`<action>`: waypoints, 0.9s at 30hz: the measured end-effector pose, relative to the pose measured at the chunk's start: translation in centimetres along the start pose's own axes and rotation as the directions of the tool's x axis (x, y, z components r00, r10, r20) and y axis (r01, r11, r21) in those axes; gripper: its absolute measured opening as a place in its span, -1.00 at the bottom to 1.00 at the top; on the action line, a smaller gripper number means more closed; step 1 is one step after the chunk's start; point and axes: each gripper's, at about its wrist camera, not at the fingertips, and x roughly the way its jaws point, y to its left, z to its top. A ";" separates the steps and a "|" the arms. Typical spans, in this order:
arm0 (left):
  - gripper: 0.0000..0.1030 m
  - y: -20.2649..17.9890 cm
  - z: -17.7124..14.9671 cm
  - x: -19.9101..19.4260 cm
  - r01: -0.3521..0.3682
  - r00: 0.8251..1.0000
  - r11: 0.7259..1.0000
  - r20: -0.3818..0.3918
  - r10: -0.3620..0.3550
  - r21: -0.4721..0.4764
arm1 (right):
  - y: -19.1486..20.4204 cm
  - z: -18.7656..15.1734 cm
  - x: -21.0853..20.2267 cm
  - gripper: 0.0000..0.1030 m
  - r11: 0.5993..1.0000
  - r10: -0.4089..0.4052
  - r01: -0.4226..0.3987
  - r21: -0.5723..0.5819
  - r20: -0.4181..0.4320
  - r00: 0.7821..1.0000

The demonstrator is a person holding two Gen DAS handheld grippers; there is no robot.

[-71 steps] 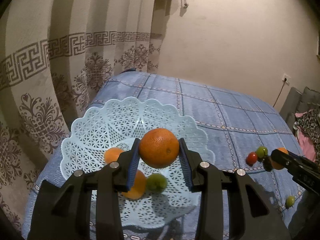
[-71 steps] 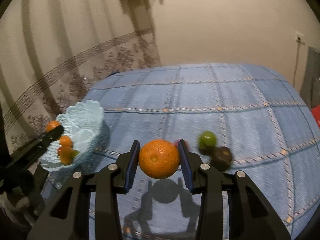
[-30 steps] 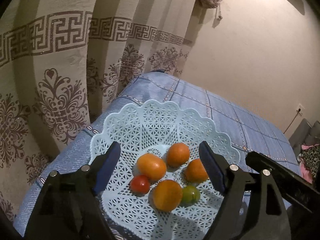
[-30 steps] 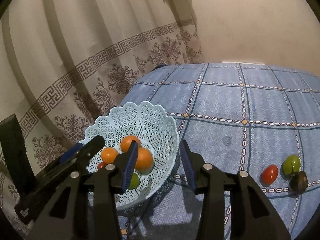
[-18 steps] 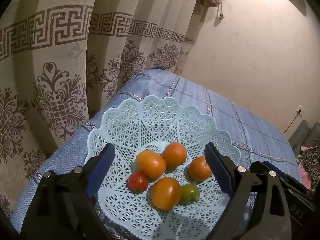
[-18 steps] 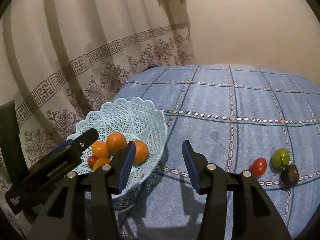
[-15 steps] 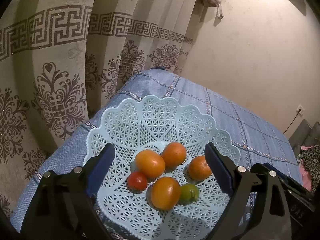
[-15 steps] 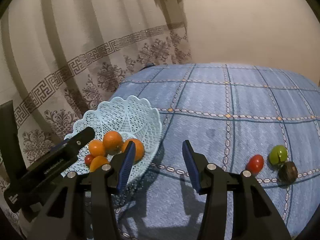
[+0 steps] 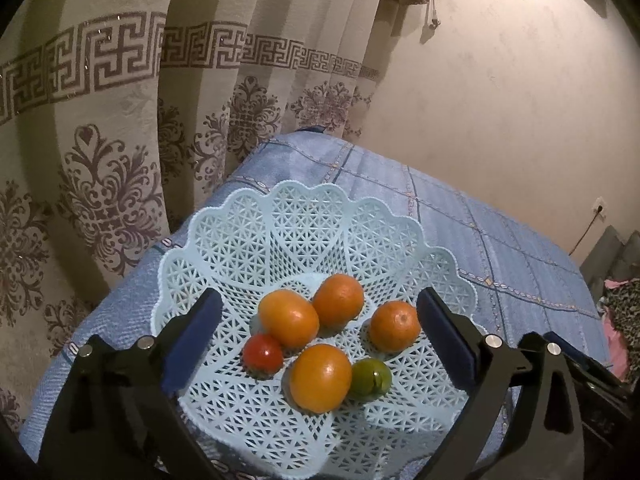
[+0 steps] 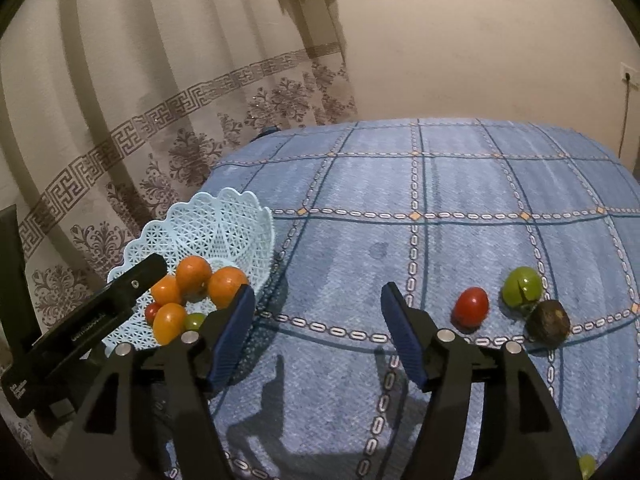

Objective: Organize fruits
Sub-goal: 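Withdraw both open grippers from the basket toward the remaining fruit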

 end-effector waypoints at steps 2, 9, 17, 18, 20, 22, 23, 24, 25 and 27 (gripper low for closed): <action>0.94 -0.2 0.0 -0.2 -0.014 1.000 1.000 0.016 0.014 0.015 | -0.4 -0.1 -0.2 0.28 1.000 -0.004 0.004 0.010 -0.003 1.000; 0.94 -1.1 -0.1 -0.9 -0.047 0.998 0.997 0.049 0.044 0.069 | -1.6 -0.5 -1.0 0.28 0.999 -0.024 0.024 0.039 -0.001 1.000; 0.94 -1.5 -0.1 -1.3 -0.028 0.998 0.996 0.053 0.023 0.081 | -3.4 -1.2 -2.3 0.28 0.997 -0.048 0.047 0.058 0.004 0.999; 0.94 -1.7 -0.2 -1.4 -0.022 0.999 0.996 0.052 0.018 0.086 | -3.5 -1.3 -2.6 0.28 0.997 -0.052 0.052 0.058 0.006 0.999; 0.94 -2.1 -0.3 -1.4 -0.016 0.999 0.995 0.049 0.011 0.097 | -4.0 -1.7 -3.1 0.28 0.996 -0.066 0.066 0.054 0.009 0.998; 0.94 -2.6 -0.5 -1.5 -0.010 0.999 0.993 0.045 0.004 0.114 | -4.6 -2.1 -3.7 0.28 0.995 -0.094 0.094 0.044 0.015 0.995; 0.94 -2.8 -0.6 -1.6 -0.008 0.999 0.993 0.045 0.002 0.120 | -4.9 -2.5 -4.1 0.28 0.993 -0.114 0.113 0.039 0.021 0.993; 0.94 -3.2 -0.7 -1.6 -0.005 0.999 0.992 0.044 -0.001 0.128 | -5.3 -2.7 -4.5 0.28 0.991 -0.129 0.128 0.038 0.023 0.991; 0.94 -3.4 -0.8 -1.7 -0.002 0.999 0.991 0.043 -0.004 0.135 | -5.7 -3.0 -4.8 0.28 0.989 -0.140 0.139 0.038 0.025 0.990; 0.94 -4.0 -1.0 -1.8 0.006 0.999 0.989 0.040 -0.012 0.150 | -6.8 -3.5 -5.5 0.28 0.986 -0.161 0.160 0.050 0.024 0.987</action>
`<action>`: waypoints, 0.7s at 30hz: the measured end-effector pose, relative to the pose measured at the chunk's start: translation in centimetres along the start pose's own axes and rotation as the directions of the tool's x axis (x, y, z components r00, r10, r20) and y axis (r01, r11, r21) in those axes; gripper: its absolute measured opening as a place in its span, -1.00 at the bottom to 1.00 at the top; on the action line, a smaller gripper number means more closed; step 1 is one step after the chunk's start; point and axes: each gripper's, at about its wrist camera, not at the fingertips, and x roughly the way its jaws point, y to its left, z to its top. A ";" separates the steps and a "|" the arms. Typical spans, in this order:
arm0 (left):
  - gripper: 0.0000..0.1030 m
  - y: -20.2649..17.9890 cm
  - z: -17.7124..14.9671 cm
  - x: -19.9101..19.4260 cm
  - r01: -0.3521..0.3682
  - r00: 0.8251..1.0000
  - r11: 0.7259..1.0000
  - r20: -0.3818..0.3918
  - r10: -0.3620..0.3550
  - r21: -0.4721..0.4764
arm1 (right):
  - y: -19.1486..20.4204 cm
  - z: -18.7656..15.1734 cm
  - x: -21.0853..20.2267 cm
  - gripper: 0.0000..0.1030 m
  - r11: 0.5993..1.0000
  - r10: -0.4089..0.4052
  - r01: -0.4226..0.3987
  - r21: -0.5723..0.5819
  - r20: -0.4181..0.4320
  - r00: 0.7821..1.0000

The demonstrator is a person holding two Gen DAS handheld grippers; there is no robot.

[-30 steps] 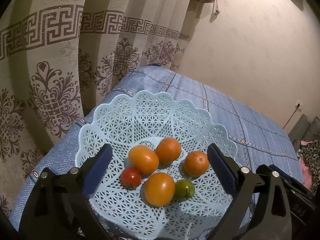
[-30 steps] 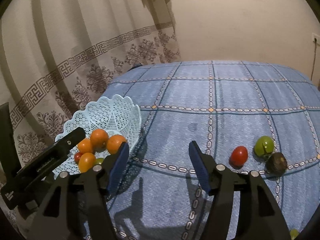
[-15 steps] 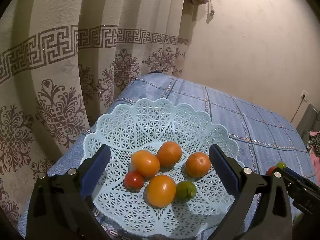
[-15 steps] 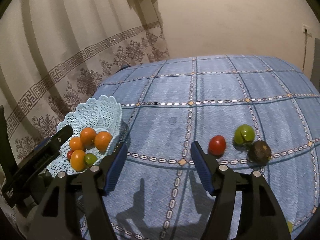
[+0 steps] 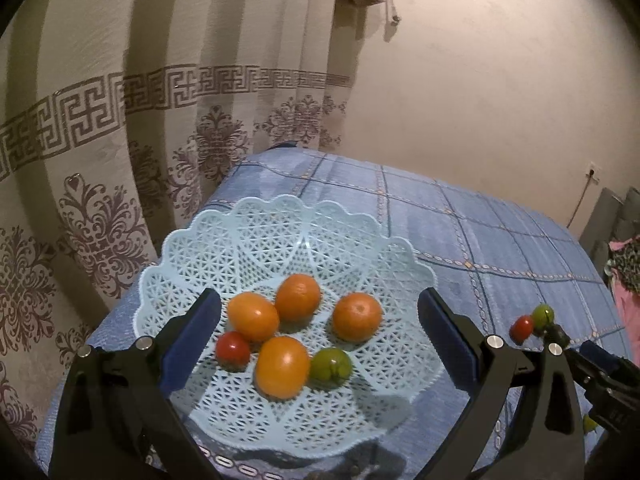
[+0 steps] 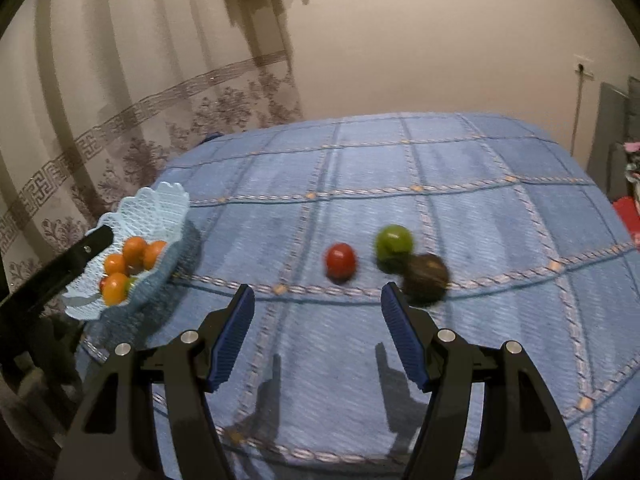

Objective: Organize fruits
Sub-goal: 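Withdraw both open grippers from the basket toward the remaining fruit, then lower the right gripper onto the brown avocado and close it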

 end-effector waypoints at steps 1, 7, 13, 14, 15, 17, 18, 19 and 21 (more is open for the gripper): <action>0.94 -0.3 -0.1 -0.1 0.003 1.000 1.000 0.000 -0.003 0.008 | -0.6 -0.2 -0.2 0.28 1.000 -0.009 0.009 0.008 -0.001 1.000; 0.94 -2.2 -0.5 -0.8 0.031 1.000 0.998 -0.002 -0.031 0.058 | -4.2 -0.5 -0.7 0.28 0.997 -0.038 0.040 0.062 -0.021 0.999; 0.94 -4.4 -1.1 -1.4 0.058 0.998 0.992 -0.011 -0.057 0.109 | -6.5 0.6 -0.5 0.28 0.995 -0.031 0.035 0.089 -0.044 0.999; 0.94 -4.8 -1.2 -1.5 0.060 0.998 0.991 -0.015 -0.059 0.117 | -7.0 0.9 -0.4 0.28 0.995 -0.032 0.036 0.094 -0.041 0.999; 0.94 -5.3 -1.4 -1.4 0.065 0.998 0.990 -0.021 -0.063 0.129 | -7.4 1.2 -0.3 0.28 0.995 -0.027 0.032 0.096 -0.046 0.999; 0.94 -5.9 -1.6 -1.4 0.070 0.997 0.987 -0.028 -0.066 0.142 | -7.9 1.8 0.3 0.28 0.995 -0.004 0.010 0.098 -0.064 0.998; 0.94 -6.4 -1.6 -1.3 0.071 0.997 0.986 -0.033 -0.067 0.152 | -8.0 2.1 0.7 0.28 0.995 0.005 0.002 0.095 -0.074 0.997; 0.94 -6.7 -1.7 -1.3 0.072 0.997 0.985 -0.034 -0.067 0.157 | -8.1 2.3 1.2 0.28 0.996 0.013 -0.004 0.089 -0.091 0.996; 0.94 -7.4 -1.8 -1.3 0.078 0.997 0.982 -0.037 -0.073 0.170 | -8.6 2.7 2.1 0.28 0.997 0.014 -0.005 0.081 -0.117 0.993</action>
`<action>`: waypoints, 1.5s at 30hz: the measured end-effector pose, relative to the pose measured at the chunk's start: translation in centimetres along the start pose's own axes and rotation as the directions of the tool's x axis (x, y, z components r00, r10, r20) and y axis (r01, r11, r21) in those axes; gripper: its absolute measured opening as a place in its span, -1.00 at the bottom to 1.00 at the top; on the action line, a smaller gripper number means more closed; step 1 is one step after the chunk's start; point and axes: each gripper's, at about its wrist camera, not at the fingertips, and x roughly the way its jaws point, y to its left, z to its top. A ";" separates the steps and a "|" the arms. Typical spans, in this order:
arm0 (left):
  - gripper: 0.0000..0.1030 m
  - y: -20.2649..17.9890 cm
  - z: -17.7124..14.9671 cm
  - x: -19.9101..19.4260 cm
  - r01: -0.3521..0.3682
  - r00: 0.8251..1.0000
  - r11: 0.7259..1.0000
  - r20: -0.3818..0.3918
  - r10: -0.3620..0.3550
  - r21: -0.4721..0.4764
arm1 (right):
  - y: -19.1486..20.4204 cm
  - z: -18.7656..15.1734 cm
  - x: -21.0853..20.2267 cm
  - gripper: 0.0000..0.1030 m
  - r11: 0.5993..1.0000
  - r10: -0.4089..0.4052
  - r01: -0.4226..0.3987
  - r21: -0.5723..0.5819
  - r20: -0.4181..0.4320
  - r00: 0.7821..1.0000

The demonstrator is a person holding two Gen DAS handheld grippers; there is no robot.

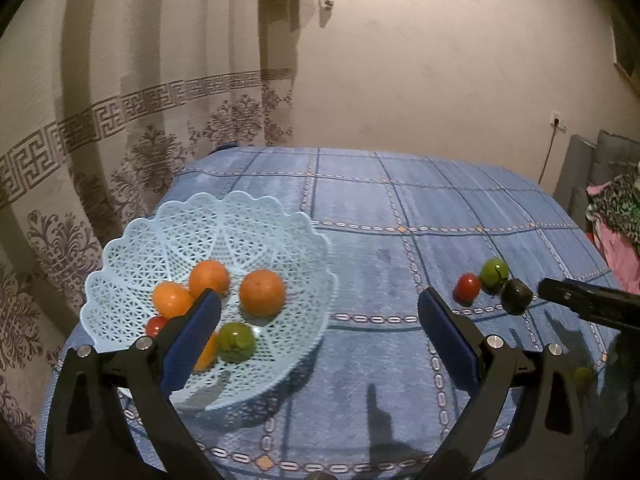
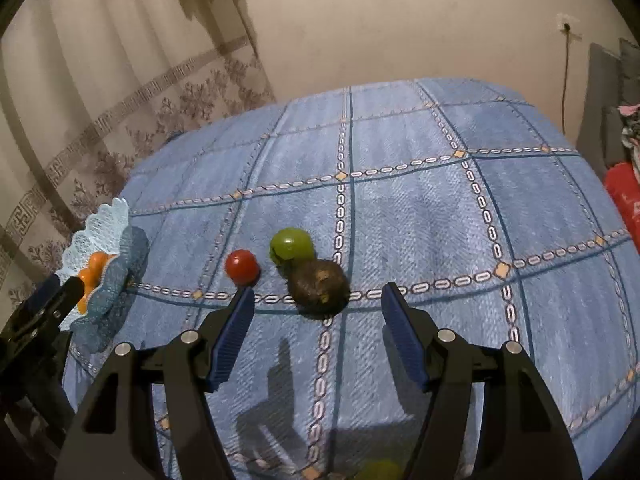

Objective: Organize fruits
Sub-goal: 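Lower the right gripper onto the brown avocado and close it, then close the left gripper around the green tomato while the right holds the avocado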

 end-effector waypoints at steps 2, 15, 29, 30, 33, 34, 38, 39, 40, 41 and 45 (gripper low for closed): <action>0.94 -0.7 0.0 0.1 0.005 1.000 1.000 -0.003 -0.005 0.014 | -0.3 0.5 0.9 0.28 1.000 0.003 -0.003 -0.015 -0.024 1.000; 0.94 -3.8 0.0 1.5 0.030 0.999 0.998 -0.042 -0.027 0.060 | 0.5 1.8 5.7 -0.01 0.994 0.008 -0.028 -0.108 -0.183 0.983; 0.94 -7.5 0.4 4.0 0.109 0.990 0.984 -0.102 -0.095 0.139 | -1.9 1.3 3.5 -0.17 0.996 0.070 -0.076 -0.039 -0.139 0.988; 0.94 -7.8 0.4 4.3 0.118 0.989 0.982 -0.108 -0.103 0.146 | -2.2 1.3 3.2 -0.17 0.997 0.069 -0.074 -0.031 -0.128 0.989; 0.94 -8.9 0.8 5.1 0.155 0.983 0.973 -0.128 -0.135 0.169 | -3.3 1.4 2.1 -0.17 0.998 0.060 -0.061 -0.011 -0.091 0.994; 0.94 -9.3 1.0 5.2 0.172 0.980 0.969 -0.130 -0.150 0.178 | -3.6 1.4 1.8 -0.17 0.999 0.053 -0.054 -0.006 -0.081 0.995; 0.93 -11.1 1.5 6.0 0.225 0.970 0.949 -0.142 -0.197 0.222 | -4.6 1.5 1.5 -0.17 0.999 0.051 -0.049 0.022 -0.067 0.996; 0.92 -11.9 1.6 6.5 0.247 0.965 0.938 -0.152 -0.214 0.242 | -4.8 1.5 1.5 -0.17 0.998 0.054 -0.052 0.028 -0.067 0.996; 0.87 -12.4 1.7 6.9 0.261 0.961 0.930 -0.163 -0.225 0.258 | -5.0 1.5 1.4 -0.17 0.998 0.056 -0.054 0.030 -0.065 0.996; 0.78 -12.8 1.7 7.2 0.268 0.958 0.925 -0.171 -0.229 0.268 | -5.1 1.5 1.3 -0.17 0.998 0.060 -0.058 0.034 -0.062 0.996; 0.68 -14.9 1.8 8.7 0.337 0.935 0.893 -0.218 -0.280 0.300 | -5.7 1.6 0.8 -0.17 0.997 0.070 -0.068 0.048 -0.049 0.996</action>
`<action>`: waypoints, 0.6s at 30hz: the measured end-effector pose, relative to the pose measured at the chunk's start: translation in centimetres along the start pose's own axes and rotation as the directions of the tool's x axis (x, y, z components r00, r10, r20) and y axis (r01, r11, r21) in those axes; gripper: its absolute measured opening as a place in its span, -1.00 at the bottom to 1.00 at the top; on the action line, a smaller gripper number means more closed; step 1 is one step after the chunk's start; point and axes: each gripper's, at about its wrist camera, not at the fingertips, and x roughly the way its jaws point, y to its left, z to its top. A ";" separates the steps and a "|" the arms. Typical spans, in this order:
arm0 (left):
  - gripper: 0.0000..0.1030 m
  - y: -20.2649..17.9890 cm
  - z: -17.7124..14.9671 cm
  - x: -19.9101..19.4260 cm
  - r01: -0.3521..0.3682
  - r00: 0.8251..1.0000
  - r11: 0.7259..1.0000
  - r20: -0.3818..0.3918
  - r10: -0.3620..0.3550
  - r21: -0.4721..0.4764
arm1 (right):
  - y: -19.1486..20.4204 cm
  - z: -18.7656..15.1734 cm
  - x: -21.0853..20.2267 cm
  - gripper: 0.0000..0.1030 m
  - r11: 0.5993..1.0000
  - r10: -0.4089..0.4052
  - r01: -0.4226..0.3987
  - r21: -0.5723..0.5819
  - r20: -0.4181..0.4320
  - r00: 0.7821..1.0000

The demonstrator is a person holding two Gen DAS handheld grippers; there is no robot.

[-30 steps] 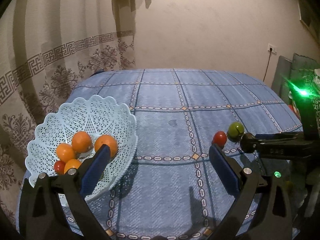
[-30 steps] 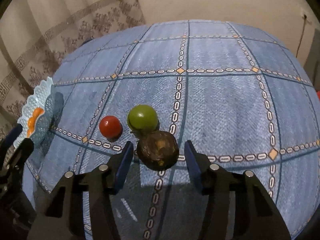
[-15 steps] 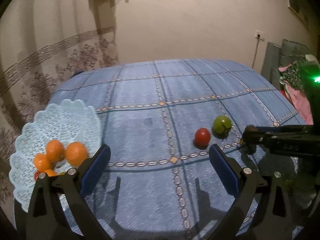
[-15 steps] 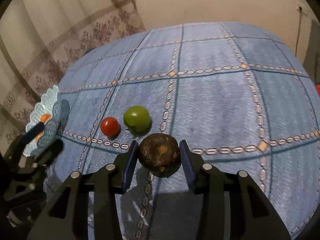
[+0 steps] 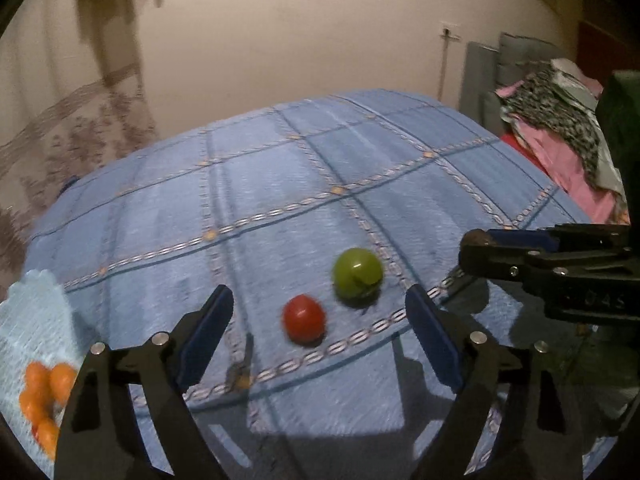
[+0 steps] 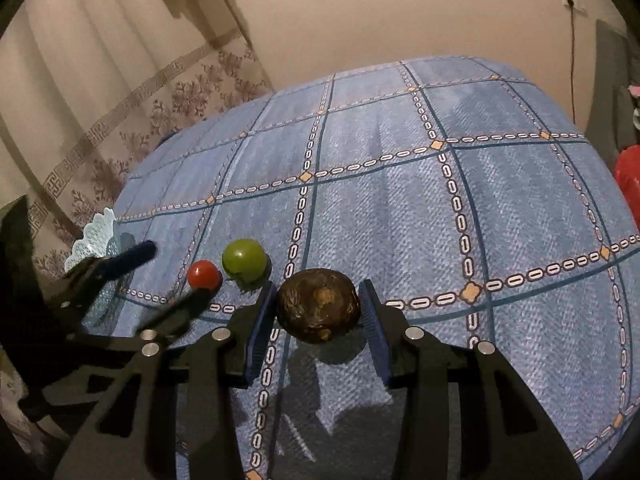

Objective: Organize fruits
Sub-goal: 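Close the left gripper around the green tomato while the right holds the avocado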

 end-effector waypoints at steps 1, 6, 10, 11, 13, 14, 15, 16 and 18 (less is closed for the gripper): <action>0.60 -0.3 0.1 0.4 0.007 1.000 1.000 -0.008 -0.007 0.007 | -0.1 0.0 -0.1 -0.17 1.000 0.001 -0.001 0.004 0.003 1.000; 0.55 -1.2 0.7 2.6 0.009 0.999 0.999 -0.052 -0.007 0.036 | -1.2 -0.1 -0.5 -0.17 0.999 0.005 -0.005 0.037 0.009 1.000; 0.34 -1.6 1.2 4.1 0.029 0.997 0.999 -0.077 -0.026 0.038 | -1.7 0.0 -0.7 -0.17 0.998 0.005 -0.006 0.055 0.017 1.000; 0.30 -1.6 1.4 4.3 0.032 0.996 0.999 -0.080 -0.029 0.037 | -1.7 0.0 -0.8 -0.17 0.998 0.005 -0.006 0.057 0.020 1.000; 0.10 -1.6 1.6 4.9 0.037 0.995 0.999 -0.088 -0.034 0.030 | -1.7 0.0 -0.8 -0.17 0.998 0.006 -0.007 0.056 0.023 1.000; -0.02 -1.6 1.6 5.1 0.034 0.995 0.999 -0.089 -0.032 0.026 | -1.6 0.0 -0.7 -0.17 0.999 0.005 -0.006 0.054 0.023 1.000; -0.08 -1.5 1.7 5.3 0.026 0.996 0.999 -0.087 -0.024 0.022 | -1.5 0.0 -0.7 -0.17 0.999 0.002 -0.004 0.052 0.024 1.000; -0.19 -1.4 1.8 5.3 0.031 0.996 0.999 -0.085 -0.029 0.014 | -1.4 -0.1 -0.7 -0.17 0.999 -0.001 -0.001 0.049 0.025 1.000; -0.33 -1.0 1.9 5.2 0.064 0.995 0.998 -0.077 -0.065 -0.016 | -1.3 -0.2 -0.5 -0.17 0.999 -0.005 0.004 0.046 0.024 1.000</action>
